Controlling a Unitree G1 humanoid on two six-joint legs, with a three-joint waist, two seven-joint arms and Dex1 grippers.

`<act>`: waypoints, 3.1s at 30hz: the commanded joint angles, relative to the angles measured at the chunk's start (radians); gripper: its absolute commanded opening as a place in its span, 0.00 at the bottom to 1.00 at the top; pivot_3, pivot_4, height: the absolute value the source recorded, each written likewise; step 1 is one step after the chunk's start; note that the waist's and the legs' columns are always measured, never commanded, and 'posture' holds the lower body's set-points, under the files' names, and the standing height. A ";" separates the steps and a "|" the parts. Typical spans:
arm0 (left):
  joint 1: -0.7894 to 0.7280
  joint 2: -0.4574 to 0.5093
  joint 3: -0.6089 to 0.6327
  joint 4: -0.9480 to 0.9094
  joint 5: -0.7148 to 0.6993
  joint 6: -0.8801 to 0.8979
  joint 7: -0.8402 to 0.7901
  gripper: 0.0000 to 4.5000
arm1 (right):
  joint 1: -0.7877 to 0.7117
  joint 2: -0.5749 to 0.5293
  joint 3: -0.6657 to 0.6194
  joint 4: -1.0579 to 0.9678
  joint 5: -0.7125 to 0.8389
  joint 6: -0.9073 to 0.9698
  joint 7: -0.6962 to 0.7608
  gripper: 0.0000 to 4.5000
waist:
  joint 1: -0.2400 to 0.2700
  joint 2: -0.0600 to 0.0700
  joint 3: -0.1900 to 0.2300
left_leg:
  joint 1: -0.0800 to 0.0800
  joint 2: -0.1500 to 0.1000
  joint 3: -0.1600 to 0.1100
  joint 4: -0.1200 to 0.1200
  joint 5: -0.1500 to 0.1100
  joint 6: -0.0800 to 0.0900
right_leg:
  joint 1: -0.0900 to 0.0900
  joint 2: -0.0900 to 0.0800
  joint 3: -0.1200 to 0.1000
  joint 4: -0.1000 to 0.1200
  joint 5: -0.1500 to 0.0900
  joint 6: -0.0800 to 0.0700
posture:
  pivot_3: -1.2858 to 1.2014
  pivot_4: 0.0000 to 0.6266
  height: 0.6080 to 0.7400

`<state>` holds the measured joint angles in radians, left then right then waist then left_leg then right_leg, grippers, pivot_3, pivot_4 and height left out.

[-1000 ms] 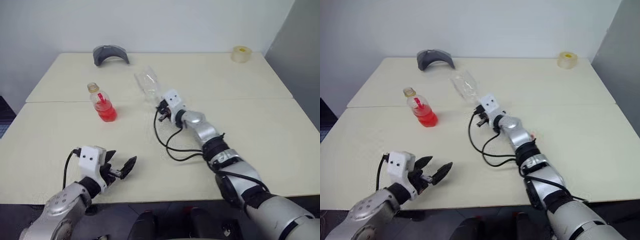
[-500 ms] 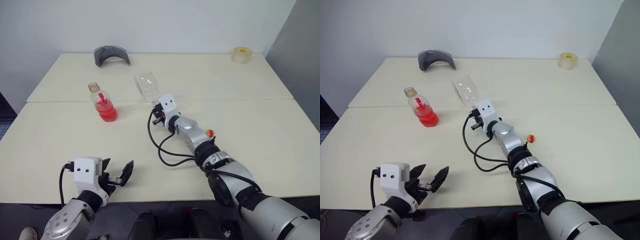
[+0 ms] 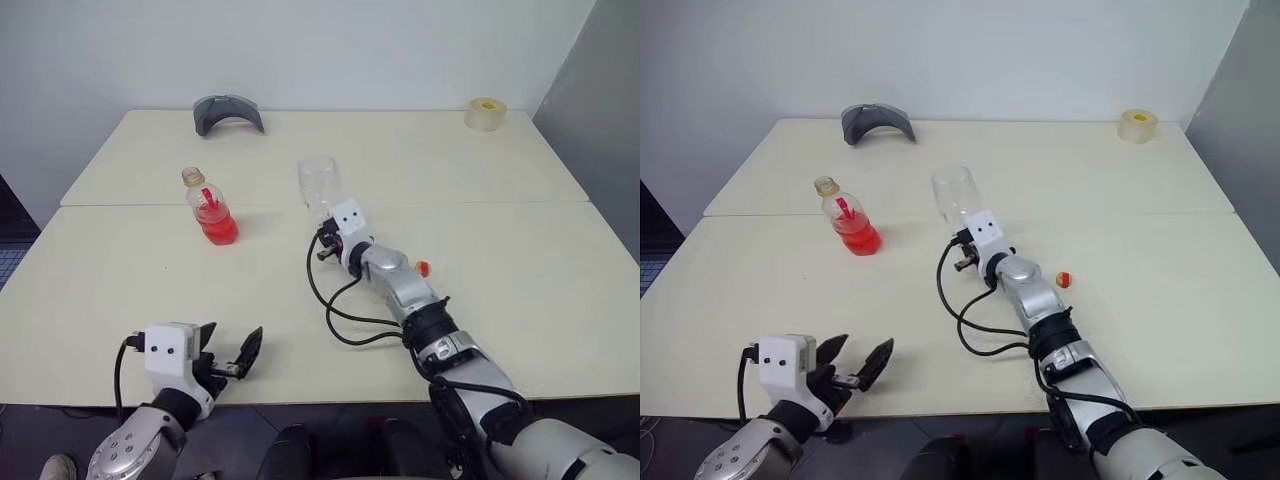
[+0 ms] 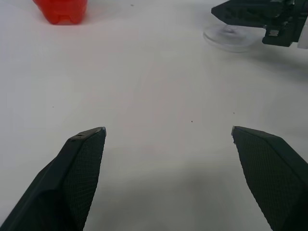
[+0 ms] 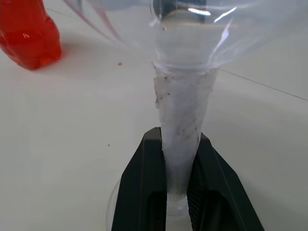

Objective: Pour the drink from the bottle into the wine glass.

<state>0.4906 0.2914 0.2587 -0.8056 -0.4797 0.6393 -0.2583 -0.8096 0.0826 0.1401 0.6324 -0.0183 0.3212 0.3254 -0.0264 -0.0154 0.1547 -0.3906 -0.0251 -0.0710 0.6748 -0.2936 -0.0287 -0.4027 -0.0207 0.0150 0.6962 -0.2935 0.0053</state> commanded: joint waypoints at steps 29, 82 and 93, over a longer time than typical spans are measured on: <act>-0.218 0.049 0.048 -0.049 -0.094 0.119 0.083 1.00 | -0.252 0.209 -0.105 0.600 0.056 -0.560 -0.071 0.05 | -0.010 0.000 0.002 | 0.002 0.001 0.002 -0.007 0.001 -0.001 | -0.002 0.001 0.002 0.000 0.000 -0.001 | 0.52 0.24 1.00; -0.395 0.045 0.037 0.164 -0.022 0.034 0.073 1.00 | 0.282 -0.188 -0.026 -0.742 0.300 0.190 0.181 0.99 | -0.004 -0.001 0.003 | 0.006 0.001 0.001 -0.011 0.001 -0.001 | -0.001 0.001 0.002 -0.001 -0.001 -0.001 | 0.52 0.24 1.00; -0.402 0.045 0.023 0.183 -0.015 0.019 0.067 1.00 | 0.145 -0.112 -0.033 -0.604 0.277 0.078 0.140 0.99 | -0.005 -0.001 0.003 | 0.006 0.001 0.001 -0.011 0.001 -0.001 | -0.001 0.001 0.001 0.000 -0.001 -0.001 | 0.52 0.24 1.00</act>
<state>0.0981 0.3338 0.2797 -0.6145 -0.5013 0.6848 -0.1872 -0.6386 -0.0388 0.1179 0.0326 0.2564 0.4394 0.4715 -0.0314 -0.0165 0.1573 -0.3843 -0.0236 -0.0696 0.6635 -0.2930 -0.0296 -0.4037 -0.0193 0.0163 0.6956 -0.2942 0.0042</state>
